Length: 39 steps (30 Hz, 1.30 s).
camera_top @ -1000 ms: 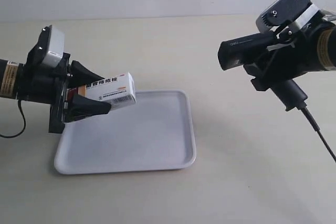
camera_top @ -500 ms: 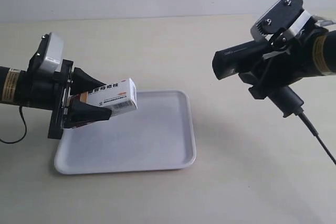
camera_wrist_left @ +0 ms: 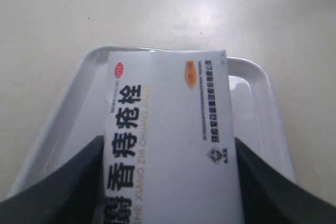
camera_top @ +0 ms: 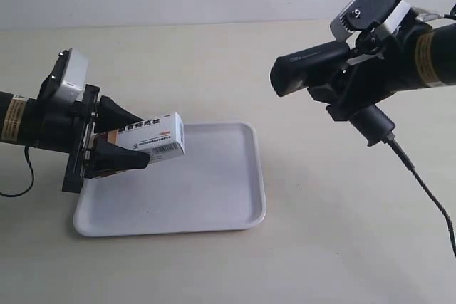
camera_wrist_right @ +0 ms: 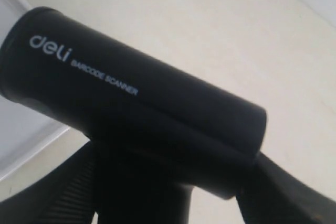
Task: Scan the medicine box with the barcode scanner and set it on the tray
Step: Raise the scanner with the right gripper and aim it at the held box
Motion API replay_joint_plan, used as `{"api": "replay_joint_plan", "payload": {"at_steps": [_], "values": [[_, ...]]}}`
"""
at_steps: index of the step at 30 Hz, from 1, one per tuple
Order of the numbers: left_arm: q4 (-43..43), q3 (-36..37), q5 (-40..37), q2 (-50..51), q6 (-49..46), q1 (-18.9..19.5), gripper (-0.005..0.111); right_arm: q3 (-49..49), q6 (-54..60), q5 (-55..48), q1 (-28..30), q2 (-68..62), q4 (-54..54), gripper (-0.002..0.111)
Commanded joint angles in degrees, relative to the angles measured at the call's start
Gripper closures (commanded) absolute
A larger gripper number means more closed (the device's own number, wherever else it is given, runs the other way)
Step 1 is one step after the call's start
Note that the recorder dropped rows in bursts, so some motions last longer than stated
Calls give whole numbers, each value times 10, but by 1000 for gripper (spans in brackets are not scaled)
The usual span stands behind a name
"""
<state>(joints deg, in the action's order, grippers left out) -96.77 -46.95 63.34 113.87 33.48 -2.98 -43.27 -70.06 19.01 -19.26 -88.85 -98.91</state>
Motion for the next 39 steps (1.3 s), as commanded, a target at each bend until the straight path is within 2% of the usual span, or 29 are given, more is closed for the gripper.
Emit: {"api": "replay_joint_plan", "payload": {"at_steps": [1, 16, 20, 23, 26, 30, 39], "values": [[2, -4, 1, 1, 4, 0, 107, -6, -5, -3, -1, 14, -10, 108], [33, -4, -3, 1, 40, 0, 107, -5, -20, -10, -1, -50, -10, 108], [41, -4, -25, 1, 50, -19, 107, -5, -20, 46, -1, -52, -10, 108], [43, -4, -57, 1, 56, -52, 107, -5, -20, 52, -3, -52, -10, 108], [58, -4, -87, 1, 57, -80, 107, -5, -20, 22, -27, -53, -10, 108], [61, -4, -55, 1, 58, -84, 107, -5, -20, -67, -54, -63, -10, 108], [65, -4, -60, 1, 56, -84, 107, 17, -64, -68, -54, -70, -10, 108]]}}
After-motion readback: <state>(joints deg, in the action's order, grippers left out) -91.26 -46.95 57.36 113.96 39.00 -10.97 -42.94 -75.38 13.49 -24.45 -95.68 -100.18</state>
